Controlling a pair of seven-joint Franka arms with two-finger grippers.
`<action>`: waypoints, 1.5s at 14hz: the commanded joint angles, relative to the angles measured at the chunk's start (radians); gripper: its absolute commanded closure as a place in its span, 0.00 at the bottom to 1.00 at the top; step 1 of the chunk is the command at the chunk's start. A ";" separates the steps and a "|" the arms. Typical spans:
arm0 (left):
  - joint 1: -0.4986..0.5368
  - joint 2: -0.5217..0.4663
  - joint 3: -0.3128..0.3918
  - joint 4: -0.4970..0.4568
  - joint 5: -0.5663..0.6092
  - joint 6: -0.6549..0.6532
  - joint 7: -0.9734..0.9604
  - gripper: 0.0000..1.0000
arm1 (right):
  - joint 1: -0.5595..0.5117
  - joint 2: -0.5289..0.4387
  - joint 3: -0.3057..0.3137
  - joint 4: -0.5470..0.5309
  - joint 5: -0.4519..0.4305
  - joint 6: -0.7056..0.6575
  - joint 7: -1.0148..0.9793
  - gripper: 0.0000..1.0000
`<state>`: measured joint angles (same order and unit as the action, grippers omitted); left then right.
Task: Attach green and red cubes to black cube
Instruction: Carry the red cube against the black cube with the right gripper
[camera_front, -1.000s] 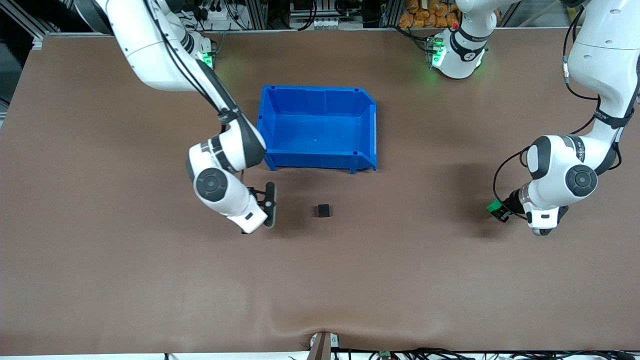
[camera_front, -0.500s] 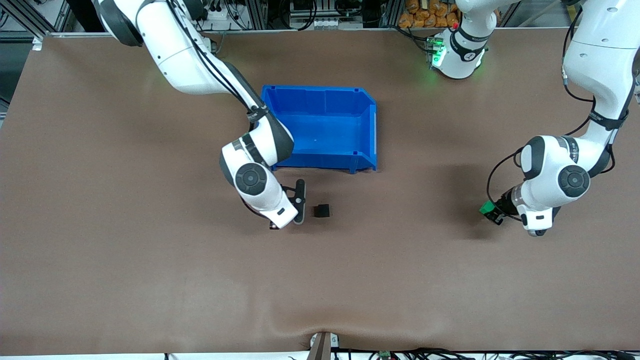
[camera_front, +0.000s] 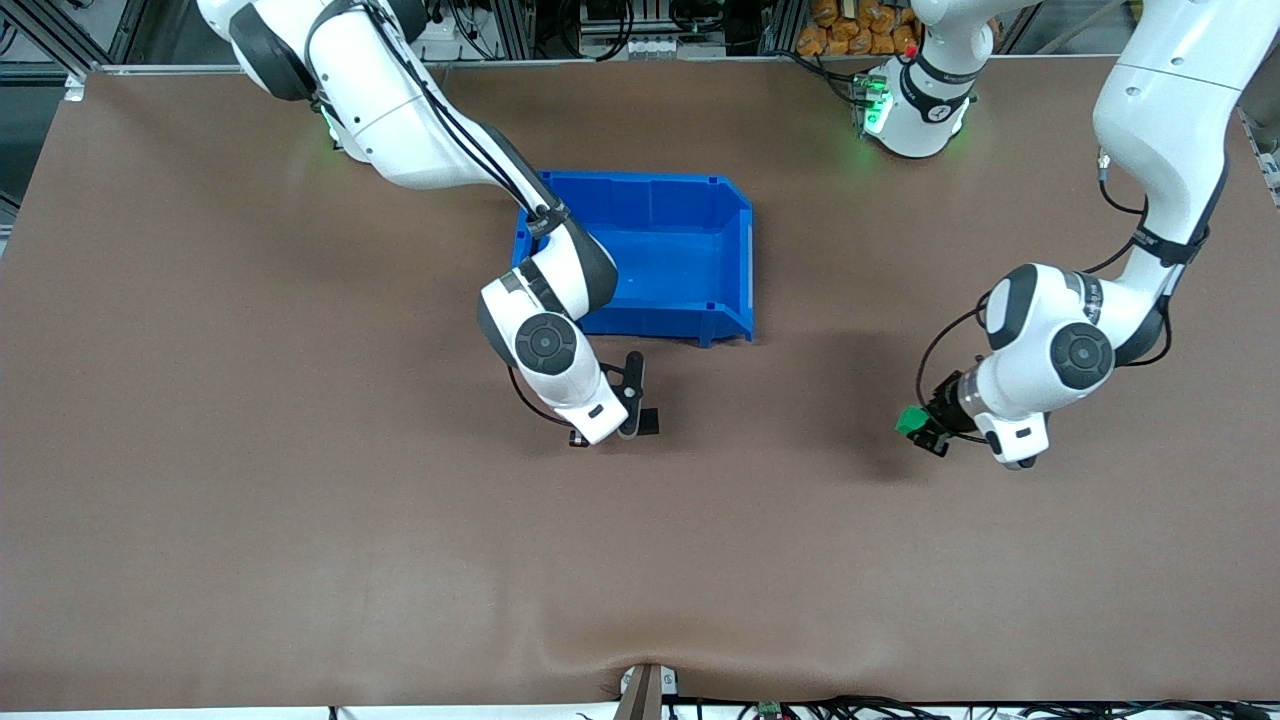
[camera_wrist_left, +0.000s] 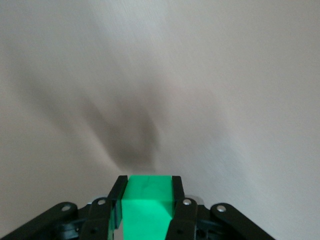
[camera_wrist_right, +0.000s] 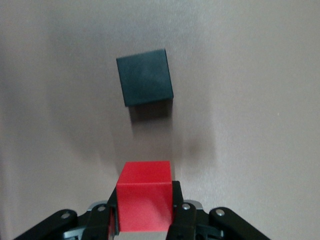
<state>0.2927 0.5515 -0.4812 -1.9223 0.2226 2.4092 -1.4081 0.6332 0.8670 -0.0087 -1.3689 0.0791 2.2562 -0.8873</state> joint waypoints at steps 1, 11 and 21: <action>-0.033 0.014 -0.045 0.052 0.014 -0.032 -0.162 1.00 | 0.028 0.033 -0.011 0.042 0.008 0.013 0.051 1.00; -0.282 0.122 -0.043 0.273 0.012 -0.032 -0.551 1.00 | 0.056 0.095 -0.011 0.123 0.007 0.025 0.068 1.00; -0.345 0.120 -0.045 0.295 0.015 -0.030 -0.673 1.00 | 0.042 0.066 -0.017 0.108 0.002 0.033 0.073 0.00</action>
<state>-0.0358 0.6617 -0.5251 -1.6572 0.2225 2.3983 -2.0392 0.6771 0.9485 -0.0140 -1.2753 0.0781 2.3030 -0.8323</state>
